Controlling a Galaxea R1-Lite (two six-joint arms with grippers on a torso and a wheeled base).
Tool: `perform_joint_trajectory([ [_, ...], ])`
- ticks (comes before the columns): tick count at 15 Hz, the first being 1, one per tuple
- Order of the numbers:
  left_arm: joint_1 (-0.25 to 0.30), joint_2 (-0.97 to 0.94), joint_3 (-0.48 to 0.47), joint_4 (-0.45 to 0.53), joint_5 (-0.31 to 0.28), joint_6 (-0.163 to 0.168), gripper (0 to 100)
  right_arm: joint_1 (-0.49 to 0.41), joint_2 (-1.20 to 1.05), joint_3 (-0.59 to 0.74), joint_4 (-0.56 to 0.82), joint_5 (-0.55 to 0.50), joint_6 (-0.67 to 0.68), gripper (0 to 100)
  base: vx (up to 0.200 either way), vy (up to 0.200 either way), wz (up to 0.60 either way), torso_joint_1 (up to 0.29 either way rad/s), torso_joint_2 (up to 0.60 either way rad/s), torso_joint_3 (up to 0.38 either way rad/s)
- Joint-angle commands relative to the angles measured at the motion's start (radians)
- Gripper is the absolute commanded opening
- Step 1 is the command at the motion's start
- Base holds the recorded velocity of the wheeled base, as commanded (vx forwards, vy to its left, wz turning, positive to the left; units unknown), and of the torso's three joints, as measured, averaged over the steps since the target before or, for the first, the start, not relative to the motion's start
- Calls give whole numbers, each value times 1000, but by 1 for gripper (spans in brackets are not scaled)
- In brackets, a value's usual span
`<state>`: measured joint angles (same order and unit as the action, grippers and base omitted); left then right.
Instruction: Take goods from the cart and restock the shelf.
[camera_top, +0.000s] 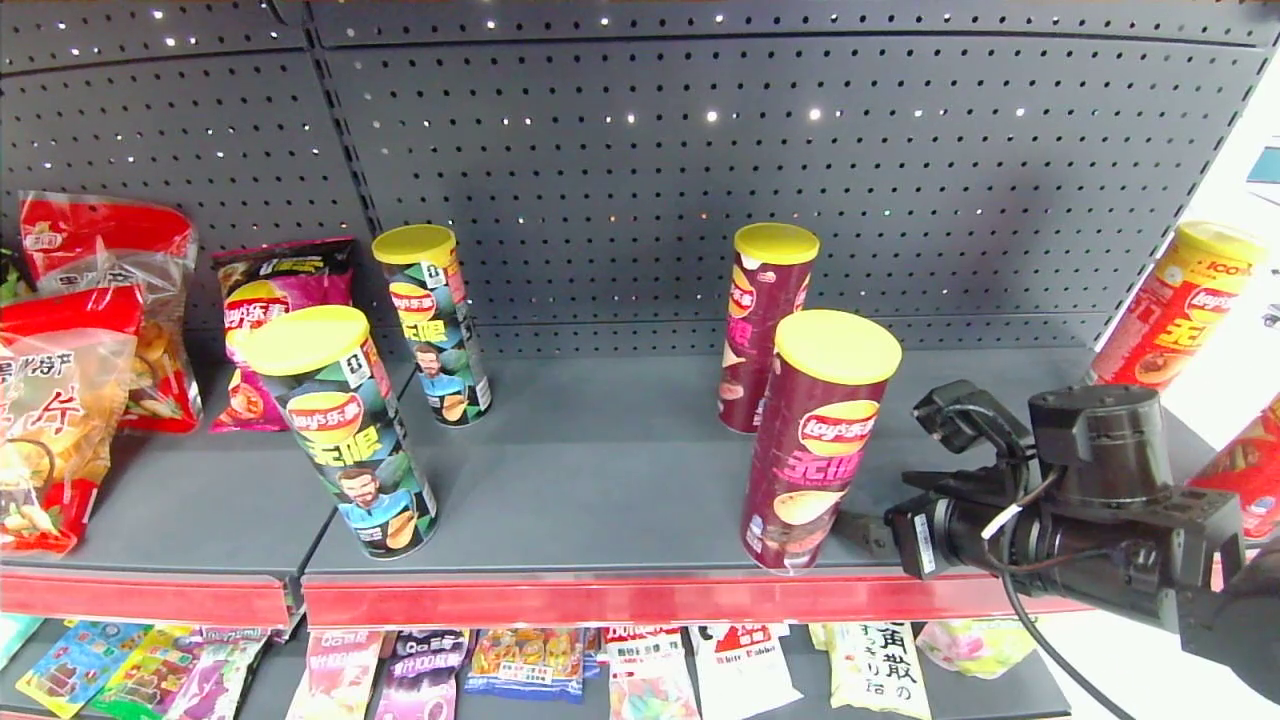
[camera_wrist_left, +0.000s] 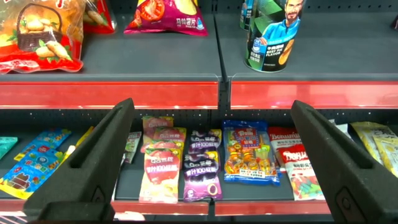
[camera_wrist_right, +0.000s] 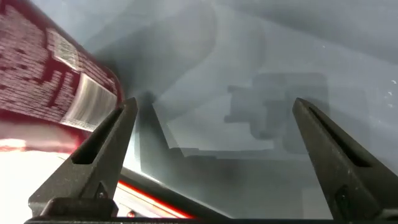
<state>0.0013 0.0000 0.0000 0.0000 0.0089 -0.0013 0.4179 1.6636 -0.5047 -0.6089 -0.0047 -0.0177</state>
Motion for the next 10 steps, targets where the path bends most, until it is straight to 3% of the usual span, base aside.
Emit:
perform_joint_trajectory([
  [1, 0, 0, 0, 0, 0, 0, 100, 7, 2, 0, 0, 0, -1, 100, 0, 0, 0, 0, 0, 0],
  [10, 0, 0, 0, 0, 0, 0, 100, 33, 1, 0, -14, 0, -1, 100, 0, 0, 0, 0, 0, 0],
])
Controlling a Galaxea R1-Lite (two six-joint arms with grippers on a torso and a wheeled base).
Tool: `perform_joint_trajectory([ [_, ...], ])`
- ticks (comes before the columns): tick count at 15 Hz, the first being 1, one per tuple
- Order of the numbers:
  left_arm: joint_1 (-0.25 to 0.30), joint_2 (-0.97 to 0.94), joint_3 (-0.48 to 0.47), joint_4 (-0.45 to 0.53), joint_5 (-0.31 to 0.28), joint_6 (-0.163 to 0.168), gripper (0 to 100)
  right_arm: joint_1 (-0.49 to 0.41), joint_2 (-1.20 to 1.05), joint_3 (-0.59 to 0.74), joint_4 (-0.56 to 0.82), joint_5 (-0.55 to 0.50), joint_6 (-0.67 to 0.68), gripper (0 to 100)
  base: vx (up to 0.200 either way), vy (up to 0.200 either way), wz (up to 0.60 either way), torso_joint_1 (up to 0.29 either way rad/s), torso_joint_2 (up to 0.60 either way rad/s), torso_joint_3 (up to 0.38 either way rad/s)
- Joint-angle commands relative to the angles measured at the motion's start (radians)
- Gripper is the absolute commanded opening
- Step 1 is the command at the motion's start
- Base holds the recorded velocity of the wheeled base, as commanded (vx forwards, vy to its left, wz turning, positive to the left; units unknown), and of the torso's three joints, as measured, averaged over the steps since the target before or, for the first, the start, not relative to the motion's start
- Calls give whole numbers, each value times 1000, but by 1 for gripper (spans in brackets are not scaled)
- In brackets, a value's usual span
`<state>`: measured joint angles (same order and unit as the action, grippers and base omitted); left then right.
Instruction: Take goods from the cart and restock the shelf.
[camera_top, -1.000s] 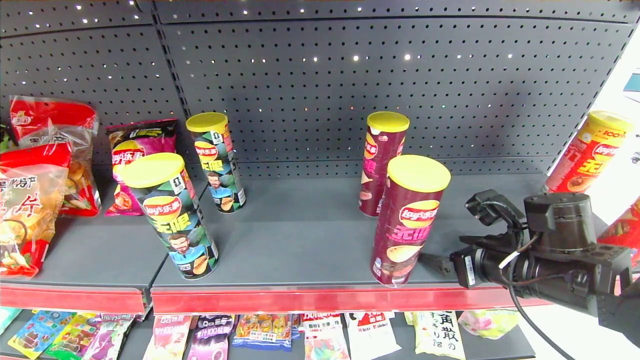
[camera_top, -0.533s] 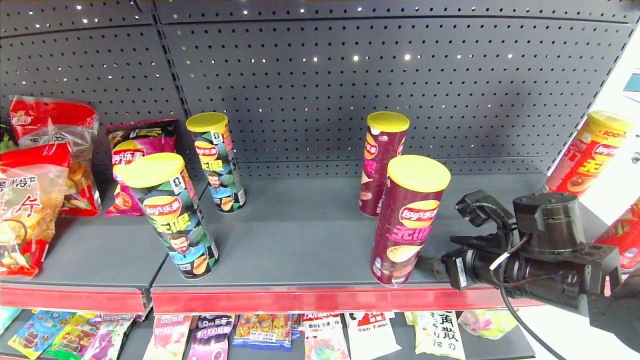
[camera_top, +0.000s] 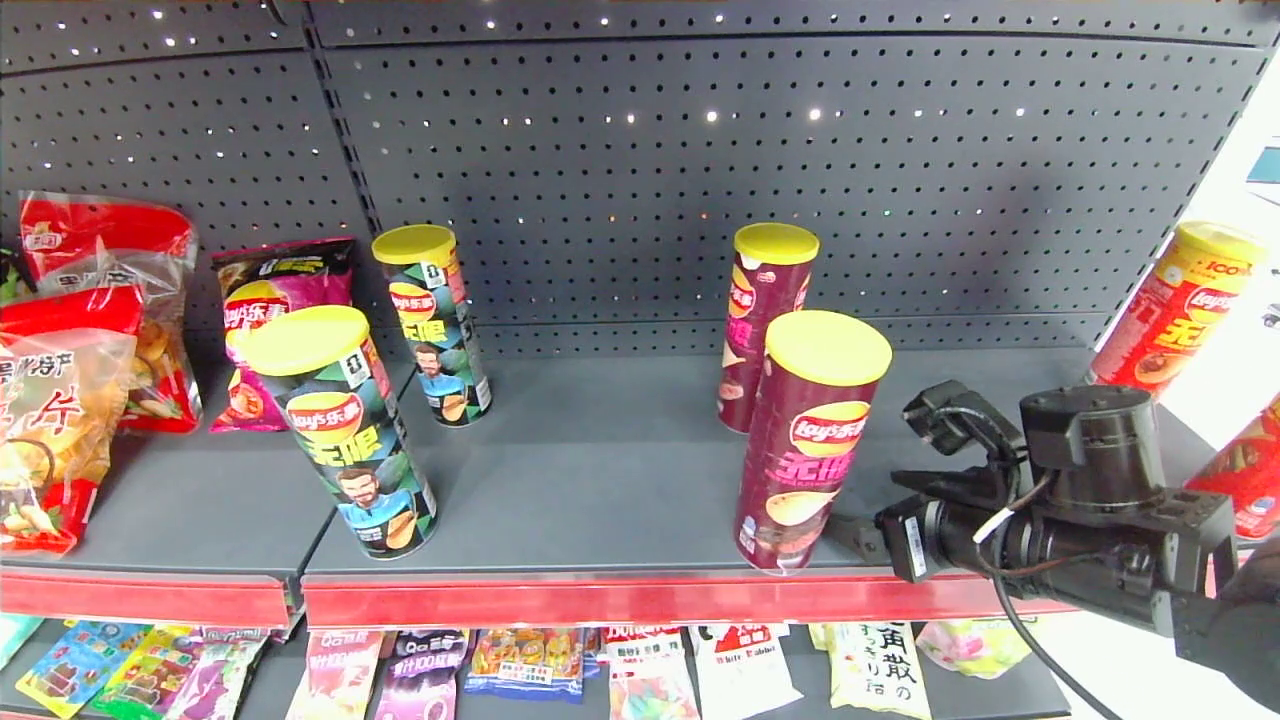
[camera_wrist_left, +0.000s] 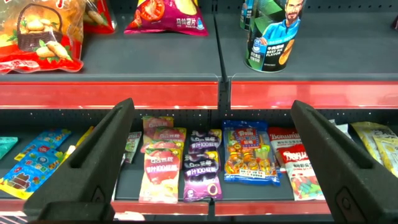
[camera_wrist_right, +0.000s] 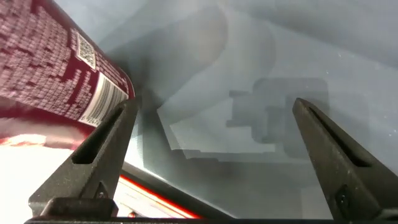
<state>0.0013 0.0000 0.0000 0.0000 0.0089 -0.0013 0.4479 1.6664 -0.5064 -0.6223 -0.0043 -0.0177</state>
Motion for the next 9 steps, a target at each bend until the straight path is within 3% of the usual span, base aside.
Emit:
perform_joint_trajectory([
  [1, 0, 0, 0, 0, 0, 0, 100, 5, -2, 0, 0, 0, -1, 100, 0, 0, 0, 0, 0, 0],
  [9, 0, 0, 0, 0, 0, 0, 100, 18, 1, -6, -2, 0, -4, 100, 0, 0, 0, 0, 0, 0],
])
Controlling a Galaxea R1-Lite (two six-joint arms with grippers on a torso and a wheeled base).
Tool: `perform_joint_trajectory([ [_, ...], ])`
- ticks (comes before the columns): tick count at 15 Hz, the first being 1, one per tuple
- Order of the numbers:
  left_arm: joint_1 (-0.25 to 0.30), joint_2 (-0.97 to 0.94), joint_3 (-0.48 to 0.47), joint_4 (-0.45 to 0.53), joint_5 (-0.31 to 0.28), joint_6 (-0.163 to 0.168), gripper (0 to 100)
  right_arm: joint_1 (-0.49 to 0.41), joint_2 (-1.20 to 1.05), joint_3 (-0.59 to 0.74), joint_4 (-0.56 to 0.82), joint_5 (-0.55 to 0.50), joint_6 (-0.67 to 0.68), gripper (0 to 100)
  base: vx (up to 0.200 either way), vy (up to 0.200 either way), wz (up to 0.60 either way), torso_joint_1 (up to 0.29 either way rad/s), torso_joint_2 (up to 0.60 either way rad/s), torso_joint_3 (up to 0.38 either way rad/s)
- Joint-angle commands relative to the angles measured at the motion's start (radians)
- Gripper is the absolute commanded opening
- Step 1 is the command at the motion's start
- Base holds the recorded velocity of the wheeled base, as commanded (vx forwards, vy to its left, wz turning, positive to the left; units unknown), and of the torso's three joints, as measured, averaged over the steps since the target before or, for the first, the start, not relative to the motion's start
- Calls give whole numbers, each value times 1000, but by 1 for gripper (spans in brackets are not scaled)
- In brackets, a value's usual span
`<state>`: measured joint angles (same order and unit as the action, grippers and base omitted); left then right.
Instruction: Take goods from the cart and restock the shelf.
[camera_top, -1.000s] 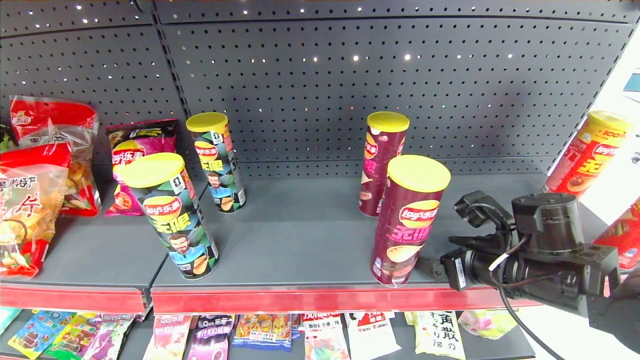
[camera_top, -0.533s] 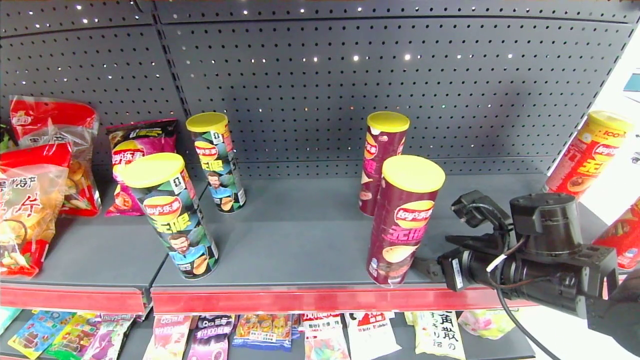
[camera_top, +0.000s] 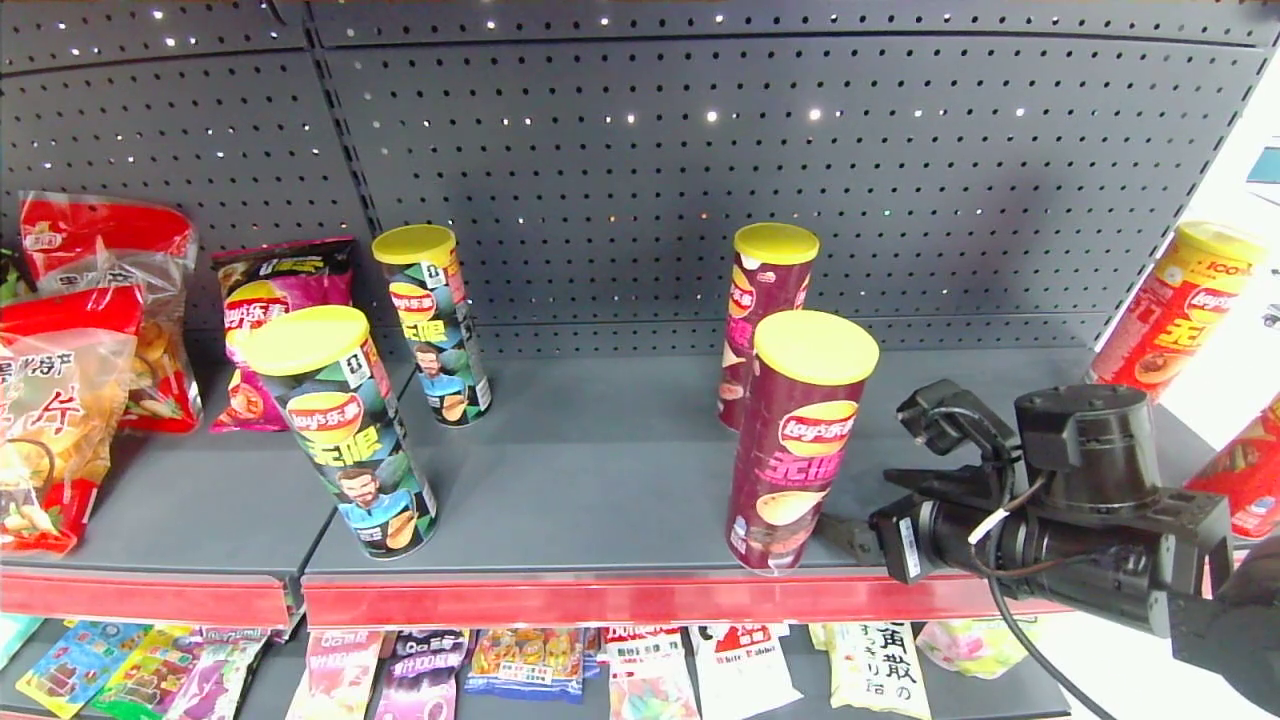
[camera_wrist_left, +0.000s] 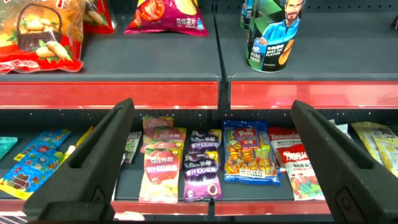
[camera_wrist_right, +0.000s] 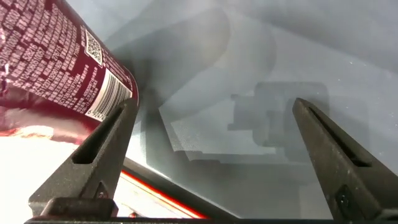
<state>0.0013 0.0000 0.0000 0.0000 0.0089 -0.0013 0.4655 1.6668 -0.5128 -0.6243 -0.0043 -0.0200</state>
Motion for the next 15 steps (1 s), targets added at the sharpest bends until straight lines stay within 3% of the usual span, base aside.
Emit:
perform_joint_trajectory([
  [1, 2, 0, 0, 0, 0, 0, 100, 2, 1, 0, 0, 0, -1, 100, 0, 0, 0, 0, 0, 0],
  [11, 0, 0, 0, 0, 0, 0, 100, 21, 18, -3, -35, 0, -1, 100, 0, 0, 0, 0, 0, 0],
  [13, 0, 0, 0, 0, 0, 0, 100, 10, -1, 10, -35, -3, -1, 100, 0, 0, 0, 0, 0, 0],
  [15, 0, 0, 0, 0, 0, 0, 100, -62, -99, 26, -23, -34, -3, 100, 0, 0, 0, 0, 0, 0],
])
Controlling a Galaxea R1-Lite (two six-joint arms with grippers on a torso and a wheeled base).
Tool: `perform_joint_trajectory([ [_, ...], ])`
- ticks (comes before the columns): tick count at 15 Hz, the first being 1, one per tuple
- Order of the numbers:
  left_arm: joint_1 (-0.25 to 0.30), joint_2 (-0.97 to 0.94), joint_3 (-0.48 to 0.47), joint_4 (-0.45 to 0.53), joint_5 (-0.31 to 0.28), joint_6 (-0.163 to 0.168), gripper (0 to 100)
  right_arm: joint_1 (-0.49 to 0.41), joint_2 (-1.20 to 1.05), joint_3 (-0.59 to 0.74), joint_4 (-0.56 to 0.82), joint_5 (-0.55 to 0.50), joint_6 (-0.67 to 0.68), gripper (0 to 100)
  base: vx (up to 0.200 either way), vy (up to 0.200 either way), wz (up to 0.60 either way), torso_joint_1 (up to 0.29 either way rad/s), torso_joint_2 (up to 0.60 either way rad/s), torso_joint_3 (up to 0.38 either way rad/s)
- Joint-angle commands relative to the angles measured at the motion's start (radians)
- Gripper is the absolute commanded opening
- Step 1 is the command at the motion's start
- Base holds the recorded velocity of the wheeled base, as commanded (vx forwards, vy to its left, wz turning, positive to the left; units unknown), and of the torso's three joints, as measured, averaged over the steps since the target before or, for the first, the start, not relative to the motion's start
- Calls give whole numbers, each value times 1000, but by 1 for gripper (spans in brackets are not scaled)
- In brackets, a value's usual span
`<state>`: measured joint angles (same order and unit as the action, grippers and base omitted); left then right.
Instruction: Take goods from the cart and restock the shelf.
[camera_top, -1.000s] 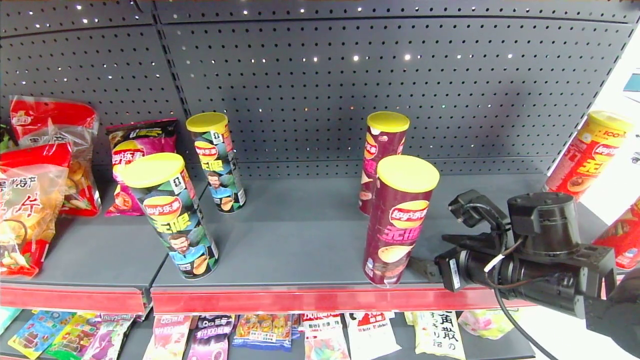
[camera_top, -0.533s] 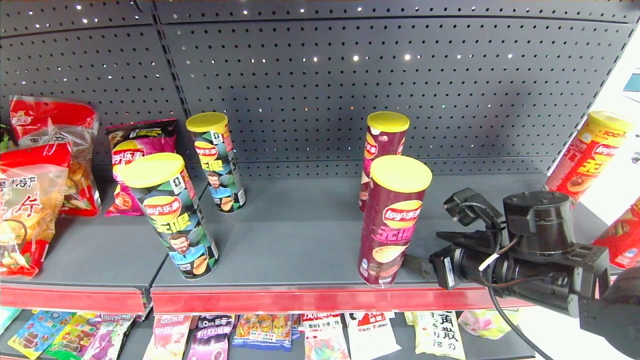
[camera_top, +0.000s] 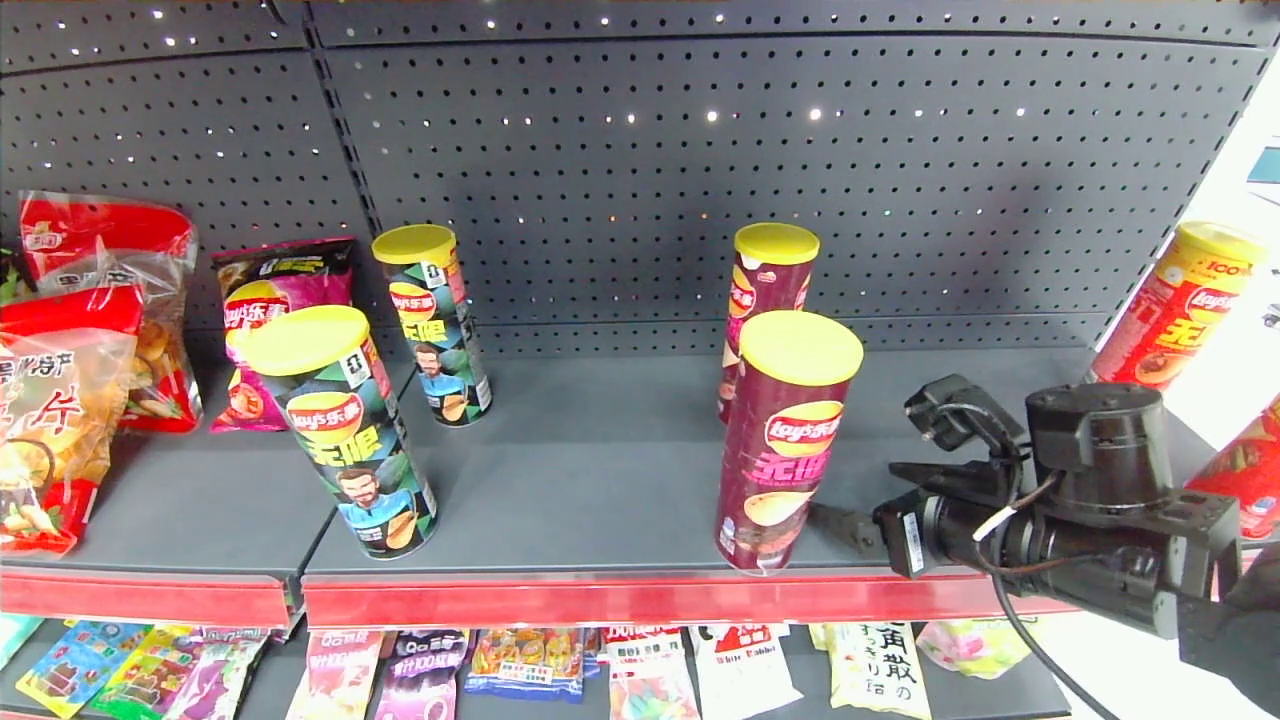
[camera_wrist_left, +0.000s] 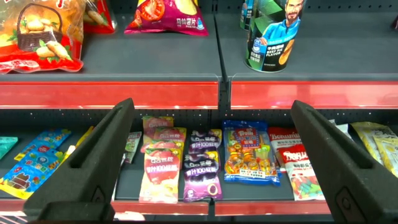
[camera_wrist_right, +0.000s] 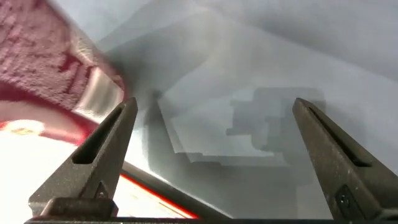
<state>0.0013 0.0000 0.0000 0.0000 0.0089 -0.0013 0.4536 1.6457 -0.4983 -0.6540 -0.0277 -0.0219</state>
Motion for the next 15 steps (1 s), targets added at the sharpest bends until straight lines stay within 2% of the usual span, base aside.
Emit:
perform_joint_trajectory([
  [1, 0, 0, 0, 0, 0, 0, 100, -50, -78, 12, 7, -11, -1, 100, 0, 0, 0, 0, 0, 0],
  [2, 0, 0, 0, 0, 0, 0, 100, -125, -146, 55, 8, -5, -1, 100, 0, 0, 0, 0, 0, 0],
  [3, 2, 0, 0, 0, 0, 0, 100, -131, -162, 66, 8, -9, -1, 100, 0, 0, 0, 0, 0, 0],
  [10, 0, 0, 0, 0, 0, 0, 100, -127, -319, 172, 7, -48, -35, 100, 0, 0, 0, 0, 0, 0],
  [15, 0, 0, 0, 0, 0, 0, 100, -59, -419, 303, -3, -48, -36, 100, 0, 0, 0, 0, 0, 0],
])
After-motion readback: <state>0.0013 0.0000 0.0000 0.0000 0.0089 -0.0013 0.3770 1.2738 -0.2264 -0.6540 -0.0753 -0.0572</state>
